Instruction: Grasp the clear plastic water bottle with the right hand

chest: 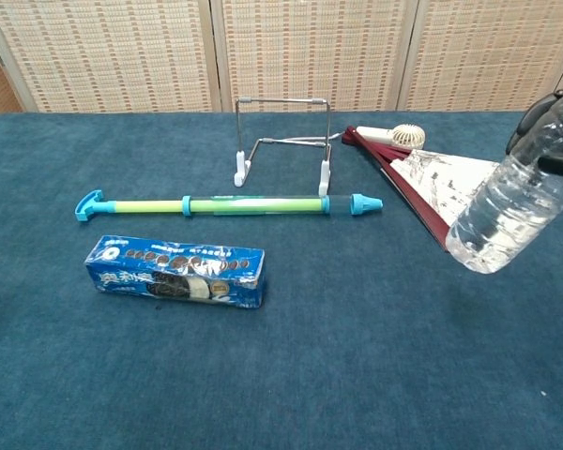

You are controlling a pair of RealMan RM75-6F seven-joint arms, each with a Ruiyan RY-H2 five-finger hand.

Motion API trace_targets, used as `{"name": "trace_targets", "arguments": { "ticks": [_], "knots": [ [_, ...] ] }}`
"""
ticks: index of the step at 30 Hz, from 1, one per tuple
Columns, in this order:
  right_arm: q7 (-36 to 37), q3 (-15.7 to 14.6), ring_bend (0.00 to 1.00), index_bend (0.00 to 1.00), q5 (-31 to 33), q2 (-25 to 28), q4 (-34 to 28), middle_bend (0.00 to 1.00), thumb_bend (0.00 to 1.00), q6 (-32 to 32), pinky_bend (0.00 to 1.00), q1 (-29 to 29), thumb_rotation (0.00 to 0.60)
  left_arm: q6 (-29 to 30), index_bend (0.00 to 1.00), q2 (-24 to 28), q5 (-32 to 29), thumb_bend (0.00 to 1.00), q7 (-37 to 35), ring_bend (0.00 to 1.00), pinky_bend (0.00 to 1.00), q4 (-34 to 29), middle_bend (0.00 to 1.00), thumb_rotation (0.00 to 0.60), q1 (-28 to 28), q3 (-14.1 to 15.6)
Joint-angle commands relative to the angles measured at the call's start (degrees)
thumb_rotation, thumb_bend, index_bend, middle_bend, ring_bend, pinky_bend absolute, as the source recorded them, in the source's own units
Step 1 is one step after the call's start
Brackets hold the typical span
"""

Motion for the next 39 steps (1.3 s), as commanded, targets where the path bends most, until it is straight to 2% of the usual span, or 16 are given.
{"name": "trace_targets", "arguments": {
  "ticks": [1, 3, 7, 10, 14, 16, 18, 21, 22, 25, 27, 30, 32, 34, 39],
  "knots": [
    [-48.0, 4.2, 0.53, 0.71, 4.2, -6.5, 10.1, 0.66, 0.35, 7.5, 0.57, -2.1, 0.600, 0.1, 0.29, 0.0, -0.1, 0.36, -0.1, 0.26, 0.41, 0.0, 0.28, 0.600, 0.0, -0.1],
    [-56.8, 5.2, 0.53, 0.71, 4.2, -8.8, 13.2, 0.66, 0.35, 10.5, 0.57, -2.4, 0.600, 0.2, 0.29, 0.0, 0.0, 0.36, -0.2, 0.26, 0.41, -0.1, 0.28, 0.600, 0.1, -0.1],
    [-67.5, 6.3, 0.53, 0.72, 2.8, -12.3, 19.2, 0.66, 0.35, 15.6, 0.57, -2.5, 0.600, 0.3, 0.29, -0.1, 0.1, 0.36, 0.1, 0.26, 0.41, 0.1, 0.28, 0.600, 0.1, -0.1],
    [-70.3, 6.7, 0.53, 0.72, 2.1, -14.3, 22.5, 0.66, 0.35, 18.2, 0.57, -2.5, 0.600, 0.4, 0.29, -0.1, 0.2, 0.36, -0.1, 0.26, 0.41, -0.1, 0.28, 0.600, 0.1, -0.1],
    [-68.2, 6.3, 0.53, 0.72, 1.8, -15.2, 23.5, 0.66, 0.35, 18.5, 0.57, -2.5, 0.600, 0.6, 0.29, -0.1, 0.3, 0.36, -0.1, 0.26, 0.41, 0.2, 0.28, 0.600, 0.2, -0.1],
    [-62.3, 4.9, 0.53, 0.72, 1.9, -13.9, 20.5, 0.66, 0.35, 16.1, 0.57, -2.7, 0.600, 0.7, 0.29, -0.1, 0.3, 0.36, -0.5, 0.26, 0.41, 0.2, 0.28, 0.600, 0.1, -0.2],
    [-53.4, 2.7, 0.53, 0.72, 1.9, -10.9, 14.9, 0.66, 0.35, 11.8, 0.57, -2.6, 0.600, 1.2, 0.29, -0.2, 0.6, 0.36, -0.7, 0.26, 0.41, 0.6, 0.28, 0.600, 0.2, -0.2],
    [-32.7, -2.2, 0.53, 0.72, 0.0, -2.3, 3.0, 0.66, 0.35, 2.6, 0.57, -0.5, 0.600, 2.1, 0.28, -0.6, 0.9, 0.36, -1.3, 0.26, 0.42, 1.3, 0.27, 0.600, 0.3, -0.5],
    [-26.8, -3.5, 0.53, 0.72, -1.2, -0.2, 0.8, 0.66, 0.35, 0.9, 0.57, 0.5, 0.600, 2.5, 0.28, -0.8, 1.0, 0.36, -1.5, 0.26, 0.42, 1.5, 0.27, 0.600, 0.4, -0.6],
    [-12.3, -5.7, 0.53, 0.72, -4.7, 3.4, -1.4, 0.66, 0.35, -0.6, 0.57, 2.6, 0.600, 4.0, 0.27, -1.4, 1.8, 0.36, -2.1, 0.26, 0.42, 2.6, 0.27, 0.600, 0.6, -0.9],
    [-7.2, -6.2, 0.53, 0.72, -5.4, 3.8, -1.0, 0.66, 0.35, -0.1, 0.57, 3.1, 0.600, 4.8, 0.25, -1.8, 2.1, 0.36, -2.4, 0.26, 0.42, 3.4, 0.26, 0.600, 0.7, -1.1],
    [-4.5, -6.2, 0.53, 0.72, -5.4, 3.9, -0.3, 0.66, 0.35, 0.4, 0.57, 3.2, 0.600, 6.0, 0.24, -2.4, 2.7, 0.36, -3.1, 0.26, 0.42, 4.2, 0.26, 0.600, 0.9, -1.3],
    [-5.3, -5.8, 0.53, 0.72, -4.8, 3.6, 0.4, 0.66, 0.35, 0.8, 0.57, 3.0, 0.600, 6.6, 0.23, -2.7, 3.0, 0.36, -3.4, 0.26, 0.42, 4.7, 0.26, 0.600, 0.9, -1.4],
    [-9.3, -4.9, 0.53, 0.72, -3.2, 2.6, 1.6, 0.66, 0.35, 1.4, 0.57, 2.3, 0.600, 6.8, 0.23, -2.8, 2.9, 0.36, -3.6, 0.26, 0.42, 5.0, 0.26, 0.600, 1.0, -1.5],
    [-28.8, -1.0, 0.53, 0.72, 2.4, -2.3, 6.0, 0.66, 0.35, 3.5, 0.57, -0.1, 0.600, 6.7, 0.23, -2.8, 3.0, 0.36, -3.8, 0.26, 0.42, 5.1, 0.26, 0.600, 1.0, -1.4]
  ]
}}
